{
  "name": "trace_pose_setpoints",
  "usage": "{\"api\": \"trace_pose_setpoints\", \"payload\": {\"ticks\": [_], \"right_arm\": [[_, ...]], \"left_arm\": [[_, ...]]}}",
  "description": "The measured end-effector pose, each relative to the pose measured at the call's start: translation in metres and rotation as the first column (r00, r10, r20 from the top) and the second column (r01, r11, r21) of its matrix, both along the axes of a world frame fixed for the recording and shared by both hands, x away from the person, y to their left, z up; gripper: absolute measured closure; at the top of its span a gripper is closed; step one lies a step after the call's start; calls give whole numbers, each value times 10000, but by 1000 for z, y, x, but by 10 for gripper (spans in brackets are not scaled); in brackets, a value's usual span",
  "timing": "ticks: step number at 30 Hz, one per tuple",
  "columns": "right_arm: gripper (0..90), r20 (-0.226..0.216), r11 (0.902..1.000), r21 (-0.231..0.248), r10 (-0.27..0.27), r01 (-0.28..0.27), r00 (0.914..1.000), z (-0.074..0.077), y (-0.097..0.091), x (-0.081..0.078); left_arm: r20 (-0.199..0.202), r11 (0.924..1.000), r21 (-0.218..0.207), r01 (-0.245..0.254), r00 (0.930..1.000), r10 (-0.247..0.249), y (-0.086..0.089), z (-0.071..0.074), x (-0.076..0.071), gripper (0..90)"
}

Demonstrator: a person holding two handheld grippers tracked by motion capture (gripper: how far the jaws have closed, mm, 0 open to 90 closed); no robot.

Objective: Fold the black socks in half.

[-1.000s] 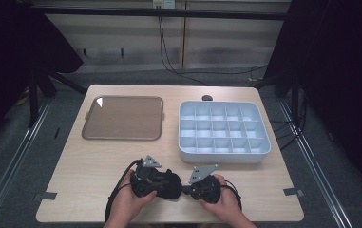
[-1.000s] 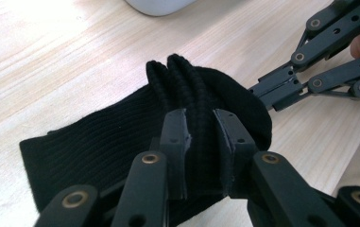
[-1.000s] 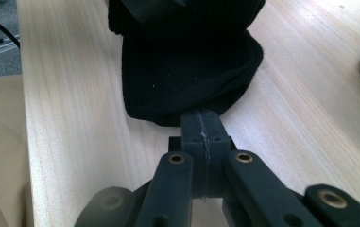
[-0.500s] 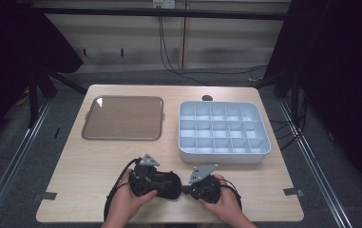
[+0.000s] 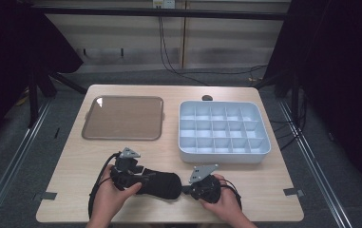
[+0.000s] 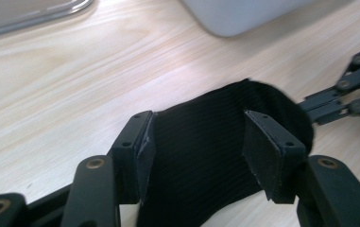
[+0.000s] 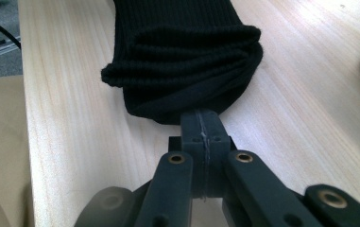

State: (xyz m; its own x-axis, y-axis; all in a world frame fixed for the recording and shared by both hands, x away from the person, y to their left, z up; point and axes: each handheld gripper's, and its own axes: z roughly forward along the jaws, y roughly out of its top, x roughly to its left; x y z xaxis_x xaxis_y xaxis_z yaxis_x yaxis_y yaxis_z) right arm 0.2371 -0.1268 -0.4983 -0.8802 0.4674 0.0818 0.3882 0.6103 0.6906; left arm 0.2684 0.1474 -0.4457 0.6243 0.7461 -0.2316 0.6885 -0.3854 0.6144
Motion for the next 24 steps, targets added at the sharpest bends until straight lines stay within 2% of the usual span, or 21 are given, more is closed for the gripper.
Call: {"api": "trace_pose_setpoints", "payload": {"ticks": [6,14,24], "right_arm": [[900,-36,10000,25,-31,31,10000,0,0,0],[900,-10,10000,-73,-23,23,10000,1,0,0],[900,4,10000,-80,-14,14,10000,1,1,0]], "left_arm": [[-440,9992,207,-341,9984,350,9,-12,2,453],[-923,9979,507,-409,9947,454,11,-27,2,466],[-1156,9957,923,-56,9932,163,5,-33,2,587]]}}
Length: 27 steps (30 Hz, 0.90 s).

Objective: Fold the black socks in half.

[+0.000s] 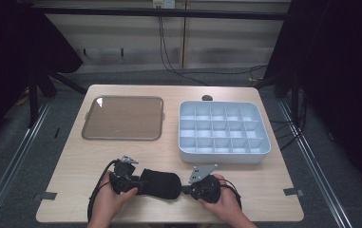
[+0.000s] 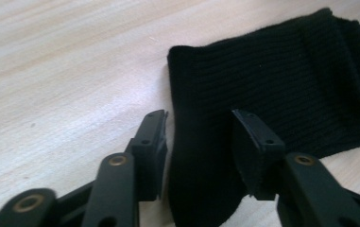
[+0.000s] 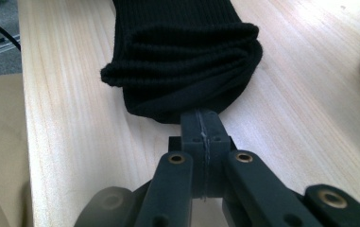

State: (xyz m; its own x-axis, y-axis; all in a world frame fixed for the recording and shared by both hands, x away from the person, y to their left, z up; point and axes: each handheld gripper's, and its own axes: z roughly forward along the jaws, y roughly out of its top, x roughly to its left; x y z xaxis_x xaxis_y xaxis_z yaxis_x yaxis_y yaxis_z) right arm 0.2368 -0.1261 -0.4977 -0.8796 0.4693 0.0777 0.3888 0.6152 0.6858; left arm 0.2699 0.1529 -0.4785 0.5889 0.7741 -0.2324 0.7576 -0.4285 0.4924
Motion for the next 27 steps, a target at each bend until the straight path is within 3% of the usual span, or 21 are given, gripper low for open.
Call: {"api": "trace_pose_setpoints", "payload": {"ticks": [10,27], "right_arm": [[900,75,10000,82,50,-50,10000,-1,1,0],[900,40,10000,61,36,-36,10000,-1,1,0]], "left_arm": [[0,9995,300,54,10000,-54,-6,5,-1,774],[-11,9999,-125,50,10000,-50,-5,15,0,814]]}}
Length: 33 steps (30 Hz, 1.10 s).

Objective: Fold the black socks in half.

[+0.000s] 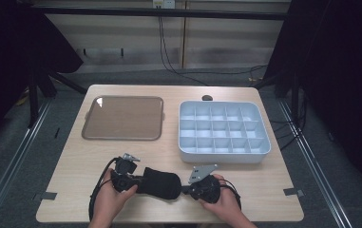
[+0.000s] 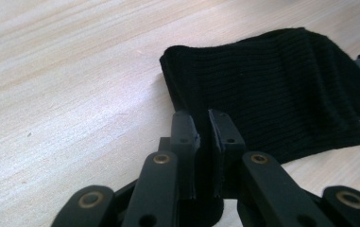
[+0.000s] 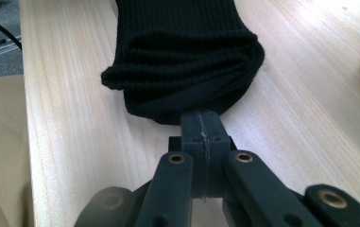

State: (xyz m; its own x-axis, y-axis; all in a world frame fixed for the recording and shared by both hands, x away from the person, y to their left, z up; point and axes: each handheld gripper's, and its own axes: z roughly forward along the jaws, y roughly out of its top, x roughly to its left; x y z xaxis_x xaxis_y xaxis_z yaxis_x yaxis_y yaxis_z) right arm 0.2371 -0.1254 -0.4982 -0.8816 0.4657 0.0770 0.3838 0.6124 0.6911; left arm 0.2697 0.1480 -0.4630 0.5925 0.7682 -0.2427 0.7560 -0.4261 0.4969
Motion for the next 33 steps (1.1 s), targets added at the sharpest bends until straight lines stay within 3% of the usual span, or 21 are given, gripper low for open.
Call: {"api": "trace_pose_setpoints", "payload": {"ticks": [13,33], "right_arm": [[900,-56,10000,20,-38,38,10000,0,0,0],[900,-140,9999,113,-93,94,9999,0,0,0]], "left_arm": [[40,9998,-206,73,10000,-72,-1,8,-1,814],[448,9988,-237,440,9981,-429,-9,21,-6,814]]}}
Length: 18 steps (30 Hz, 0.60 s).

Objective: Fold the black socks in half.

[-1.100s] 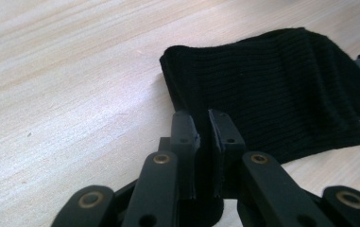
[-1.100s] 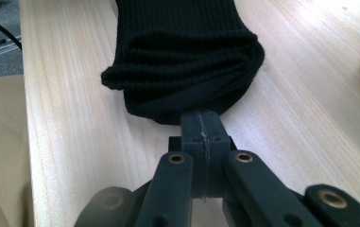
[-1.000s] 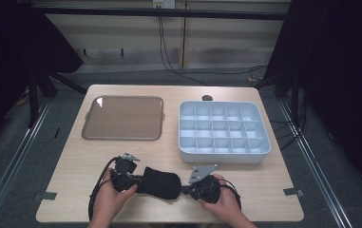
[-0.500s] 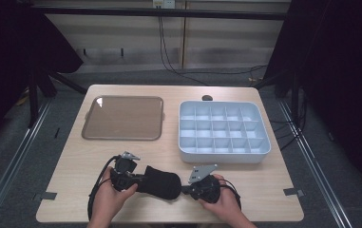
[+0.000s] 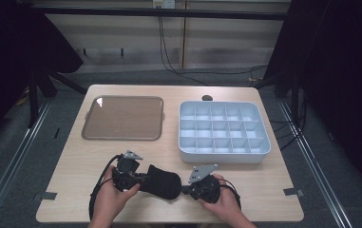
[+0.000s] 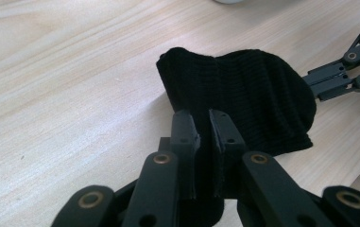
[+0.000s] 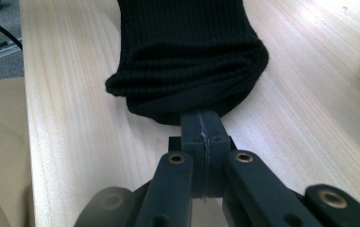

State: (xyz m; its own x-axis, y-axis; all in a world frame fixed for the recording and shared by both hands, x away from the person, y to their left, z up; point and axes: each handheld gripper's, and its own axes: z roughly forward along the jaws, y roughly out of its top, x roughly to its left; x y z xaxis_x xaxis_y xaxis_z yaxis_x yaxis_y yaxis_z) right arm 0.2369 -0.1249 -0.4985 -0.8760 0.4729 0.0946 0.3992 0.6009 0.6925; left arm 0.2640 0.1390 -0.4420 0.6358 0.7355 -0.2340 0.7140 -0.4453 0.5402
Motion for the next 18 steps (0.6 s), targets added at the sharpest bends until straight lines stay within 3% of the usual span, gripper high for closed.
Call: {"api": "trace_pose_setpoints", "payload": {"ticks": [7,10,18], "right_arm": [[900,-7,10000,-17,-2,2,10000,0,0,0],[900,-1,10000,0,-15,15,10000,0,0,0],[900,94,10000,-40,51,-50,9999,0,0,0]], "left_arm": [[121,10000,-65,73,9999,-72,-3,3,-2,814],[235,9999,122,120,9996,-123,-5,3,-3,813],[206,9993,-91,359,9991,-357,-11,6,-5,813]]}}
